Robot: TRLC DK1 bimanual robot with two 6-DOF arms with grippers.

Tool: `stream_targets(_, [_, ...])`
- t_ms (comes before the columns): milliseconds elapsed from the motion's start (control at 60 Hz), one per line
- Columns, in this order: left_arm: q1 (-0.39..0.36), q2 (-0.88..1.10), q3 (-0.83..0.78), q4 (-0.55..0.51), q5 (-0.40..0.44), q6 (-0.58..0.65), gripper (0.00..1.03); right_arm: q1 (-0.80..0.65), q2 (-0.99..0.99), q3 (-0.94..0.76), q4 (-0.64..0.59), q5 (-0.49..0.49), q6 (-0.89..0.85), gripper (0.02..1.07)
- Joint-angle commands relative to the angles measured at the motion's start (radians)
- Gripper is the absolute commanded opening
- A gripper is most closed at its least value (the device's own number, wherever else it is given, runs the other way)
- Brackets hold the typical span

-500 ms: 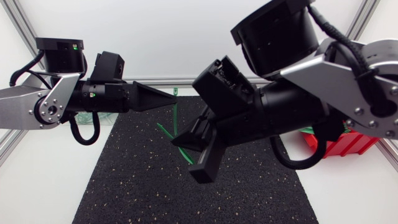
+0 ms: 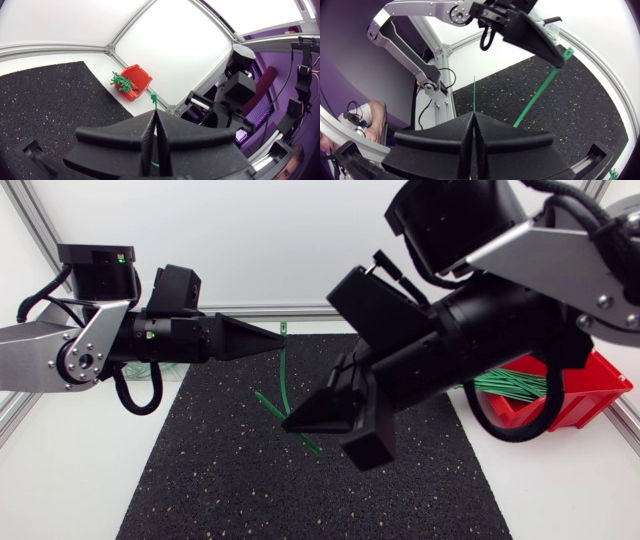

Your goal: Take a green cable tie from the red box, thread the tail through the head to close it, then place it in the transparent bin on the left.

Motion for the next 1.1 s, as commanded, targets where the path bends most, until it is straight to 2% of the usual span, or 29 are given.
stream_targets(0, [-0.006,-0.017,-0.026,0.019,0.003,-0.026,0.03,-0.016,0.016,0.038,-0.032,0.014,0.024,0.07])
stream_targets(67, [-0.006,-0.017,-0.026,0.021,0.003,-0.026,0.03,-0.014,0.062,0.060,-0.058,0.023,0.104,0.07])
stream_targets(200, [-0.008,-0.017,-0.026,0.022,0.003,-0.026,0.03,-0.016,0.049,0.057,-0.067,0.025,0.098,0.07])
stream_targets(267, [-0.008,-0.017,-0.027,0.022,0.003,-0.026,0.03,0.000,-0.009,0.026,-0.001,0.107,0.199,0.07])
stream_targets(433, [-0.015,-0.017,-0.034,0.027,0.003,-0.026,0.03,0.020,0.010,0.075,-0.087,0.123,0.250,0.07])
stream_targets(500, [-0.026,-0.018,-0.041,0.030,0.002,-0.026,0.03,-0.005,0.033,0.109,-0.162,0.078,0.306,0.07])
stream_targets(533, [-0.029,-0.021,-0.044,0.030,0.000,-0.026,0.03,-0.025,0.031,0.106,-0.158,0.034,0.346,0.07])
stream_targets(617, [-0.037,-0.027,-0.049,0.033,-0.004,-0.032,0.03,-0.034,0.028,0.097,-0.175,0.009,0.498,0.07])
stream_targets(717, [-0.045,-0.040,-0.053,0.039,-0.012,-0.040,0.03,-0.032,0.019,0.095,-0.176,-0.028,0.572,0.07])
stream_targets(783, [-0.046,-0.044,-0.055,0.044,-0.014,-0.044,0.03,-0.042,0.008,0.081,-0.141,-0.083,0.641,0.07])
stream_targets(1000, [-0.057,-0.063,-0.075,0.053,-0.029,-0.049,0.03,-0.063,-0.001,0.080,-0.053,-0.156,0.774,0.07])
stream_targets(1083, [-0.061,-0.067,-0.083,0.062,-0.035,-0.059,0.03,-0.094,-0.001,0.061,0.026,-0.193,0.865,0.07])
